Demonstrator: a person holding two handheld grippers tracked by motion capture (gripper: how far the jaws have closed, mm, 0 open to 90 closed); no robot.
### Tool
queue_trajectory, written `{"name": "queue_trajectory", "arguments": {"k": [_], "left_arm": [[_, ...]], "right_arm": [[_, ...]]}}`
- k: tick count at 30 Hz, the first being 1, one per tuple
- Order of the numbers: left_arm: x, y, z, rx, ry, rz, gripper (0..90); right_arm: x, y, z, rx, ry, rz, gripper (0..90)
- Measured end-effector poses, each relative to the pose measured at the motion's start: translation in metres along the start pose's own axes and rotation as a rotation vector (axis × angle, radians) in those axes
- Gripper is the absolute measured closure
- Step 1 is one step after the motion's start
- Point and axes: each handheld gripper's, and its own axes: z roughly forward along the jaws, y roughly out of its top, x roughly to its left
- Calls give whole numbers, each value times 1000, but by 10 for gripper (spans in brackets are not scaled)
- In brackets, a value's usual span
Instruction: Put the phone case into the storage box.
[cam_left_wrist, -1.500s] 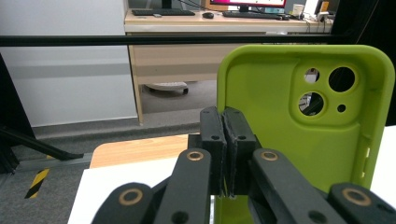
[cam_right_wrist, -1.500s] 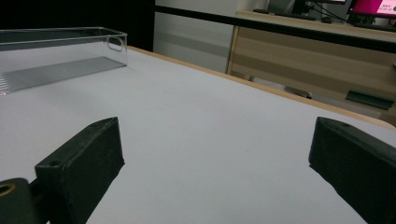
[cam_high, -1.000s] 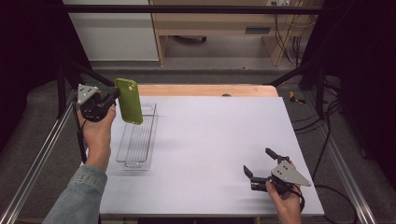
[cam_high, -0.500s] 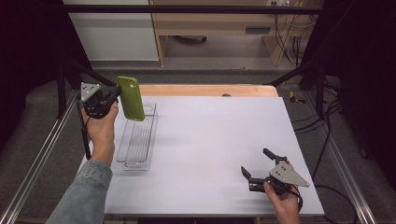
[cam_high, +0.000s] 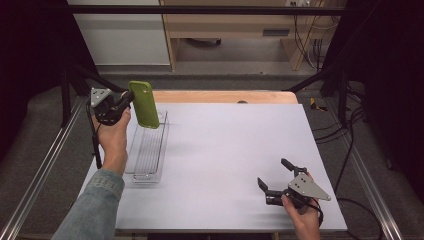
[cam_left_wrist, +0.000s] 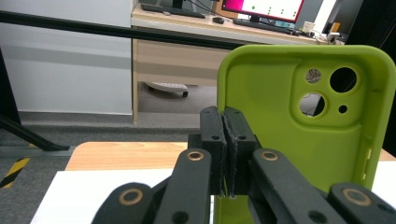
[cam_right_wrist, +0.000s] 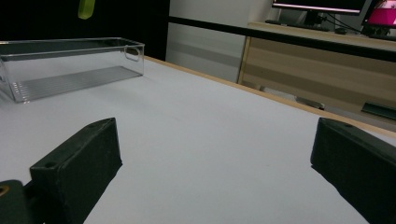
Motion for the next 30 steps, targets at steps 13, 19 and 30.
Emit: {"name": "queue_trajectory", "arguments": {"k": [13, 19, 30], "left_arm": [[-4, -5, 6, 20, -1, 46, 876], [1, -7, 9, 29, 18, 33, 876], [4, -9, 12, 43, 37, 41, 876]], "right_arm": [[-1, -1, 0, 2, -20, 7, 15], [0, -1, 0, 4, -16, 3, 17], [0, -1, 0, 3, -20, 4, 19]]}}
